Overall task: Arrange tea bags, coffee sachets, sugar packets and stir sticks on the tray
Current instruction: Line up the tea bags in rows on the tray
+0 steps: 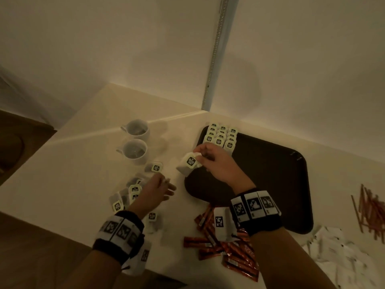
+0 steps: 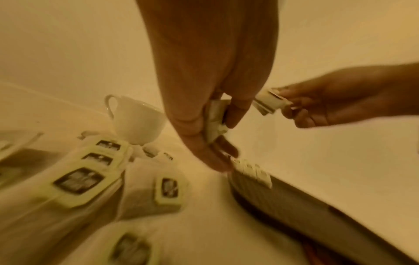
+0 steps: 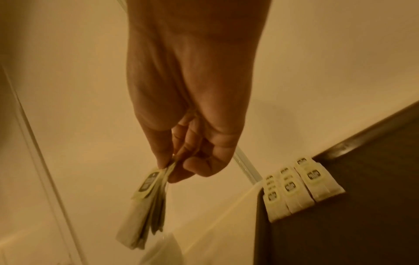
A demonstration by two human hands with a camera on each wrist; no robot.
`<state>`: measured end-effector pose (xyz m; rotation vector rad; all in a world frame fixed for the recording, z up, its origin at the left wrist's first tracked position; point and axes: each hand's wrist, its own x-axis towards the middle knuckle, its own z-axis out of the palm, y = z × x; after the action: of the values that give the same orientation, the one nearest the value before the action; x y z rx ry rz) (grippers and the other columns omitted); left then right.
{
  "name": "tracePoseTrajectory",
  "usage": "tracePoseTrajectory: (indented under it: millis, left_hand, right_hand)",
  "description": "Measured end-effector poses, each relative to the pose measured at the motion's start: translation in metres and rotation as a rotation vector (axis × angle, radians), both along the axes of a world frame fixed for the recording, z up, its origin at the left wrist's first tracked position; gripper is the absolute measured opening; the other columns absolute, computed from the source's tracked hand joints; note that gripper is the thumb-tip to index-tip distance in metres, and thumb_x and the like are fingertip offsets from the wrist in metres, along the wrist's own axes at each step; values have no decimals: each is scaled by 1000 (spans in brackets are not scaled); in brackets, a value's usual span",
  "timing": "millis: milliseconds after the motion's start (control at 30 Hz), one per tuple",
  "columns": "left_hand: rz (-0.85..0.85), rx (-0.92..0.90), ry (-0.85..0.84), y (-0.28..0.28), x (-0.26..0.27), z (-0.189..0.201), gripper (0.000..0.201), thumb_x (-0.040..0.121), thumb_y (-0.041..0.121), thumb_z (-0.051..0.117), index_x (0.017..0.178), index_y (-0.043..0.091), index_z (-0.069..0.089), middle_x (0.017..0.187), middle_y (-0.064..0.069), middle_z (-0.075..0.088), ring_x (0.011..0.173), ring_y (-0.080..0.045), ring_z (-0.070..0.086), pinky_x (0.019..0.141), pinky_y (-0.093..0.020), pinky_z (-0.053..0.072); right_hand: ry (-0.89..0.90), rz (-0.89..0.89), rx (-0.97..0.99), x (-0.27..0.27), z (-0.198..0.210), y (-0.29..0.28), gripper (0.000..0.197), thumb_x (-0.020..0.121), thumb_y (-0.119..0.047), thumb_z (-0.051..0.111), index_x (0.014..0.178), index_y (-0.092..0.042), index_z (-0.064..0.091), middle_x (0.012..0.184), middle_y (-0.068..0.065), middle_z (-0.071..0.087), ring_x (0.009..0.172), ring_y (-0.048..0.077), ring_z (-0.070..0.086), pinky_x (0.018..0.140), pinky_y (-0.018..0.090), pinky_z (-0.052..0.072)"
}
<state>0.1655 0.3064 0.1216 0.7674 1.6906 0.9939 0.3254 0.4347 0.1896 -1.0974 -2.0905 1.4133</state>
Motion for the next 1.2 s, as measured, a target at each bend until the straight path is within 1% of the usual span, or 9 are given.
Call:
tracePoseTrajectory:
  millis: [133, 233, 300, 367, 500, 667, 800, 1033, 1200]
  left_hand:
    - [129, 55, -507, 27, -1, 41, 28, 95, 2, 35, 117, 11, 50, 94, -17, 66, 79, -30, 68, 67, -35, 58]
    - [-56, -20, -655, 46, 5, 67, 40, 101, 37, 34, 124, 13, 56, 113, -16, 68, 88, -30, 70, 68, -33, 59]
    - [-202, -49, -659, 55, 12, 79, 58, 96, 57, 25, 120, 18, 61, 116, -13, 67, 91, -29, 69, 65, -30, 58]
    - [-276, -25, -633, 63, 19, 85, 62, 93, 61, 23, 119, 20, 61, 113, -11, 68, 91, -27, 69, 61, -26, 56]
    - [-220, 35, -679, 76, 30, 87, 52, 95, 51, 35, 121, 14, 60, 109, -13, 68, 90, -26, 70, 56, -23, 55]
    - [-105, 78, -773, 92, 37, 87, 43, 99, 40, 37, 121, 10, 58, 107, -13, 70, 86, -25, 71, 59, -25, 57]
    - [-54, 60, -817, 103, 41, 91, 41, 98, 40, 38, 114, 11, 62, 103, -9, 72, 86, -21, 71, 68, -30, 59]
    - [-103, 70, -838, 112, 41, 95, 51, 94, 51, 39, 126, 17, 58, 114, -10, 68, 97, -22, 68, 87, -40, 55]
    - [-87, 166, -791, 111, 41, 96, 40, 78, 43, 56, 109, 20, 64, 100, -3, 70, 86, -13, 68, 68, -30, 59]
  right_hand:
    - [19, 53, 82, 4, 29, 7, 14, 90, -8, 58, 102, -15, 62, 101, 3, 65, 74, -13, 54, 65, 3, 40]
    - [-10, 116, 148, 6, 45, 10, 15, 89, -7, 59, 100, -16, 64, 95, -2, 65, 79, -14, 54, 71, 0, 38]
    - [-35, 138, 183, 8, 51, 12, 15, 89, -8, 59, 99, -18, 65, 91, -3, 65, 77, -14, 54, 71, -2, 37]
    - [-51, 120, 230, 11, 52, 16, 16, 89, -7, 60, 99, -18, 66, 90, -4, 63, 76, -14, 53, 69, -1, 37]
    - [-17, 1, 372, 17, 49, 23, 19, 83, -5, 66, 100, -14, 64, 96, 6, 58, 78, -2, 53, 69, 4, 42]
    - [-65, 26, 424, 24, 43, 31, 31, 73, -23, 78, 102, -15, 67, 100, 1, 50, 89, 7, 50, 79, 14, 42]
    - [-143, 43, 440, 27, 41, 40, 39, 68, -21, 81, 103, -12, 64, 103, 1, 50, 93, 10, 48, 79, 15, 39]
    - [47, 14, 195, 32, 50, 46, 27, 75, -11, 76, 92, -14, 54, 86, 0, 63, 74, 3, 54, 69, 18, 46]
    - [165, -30, 87, 35, 54, 49, 38, 81, -8, 70, 108, -20, 47, 88, 8, 65, 80, 21, 63, 68, 27, 52]
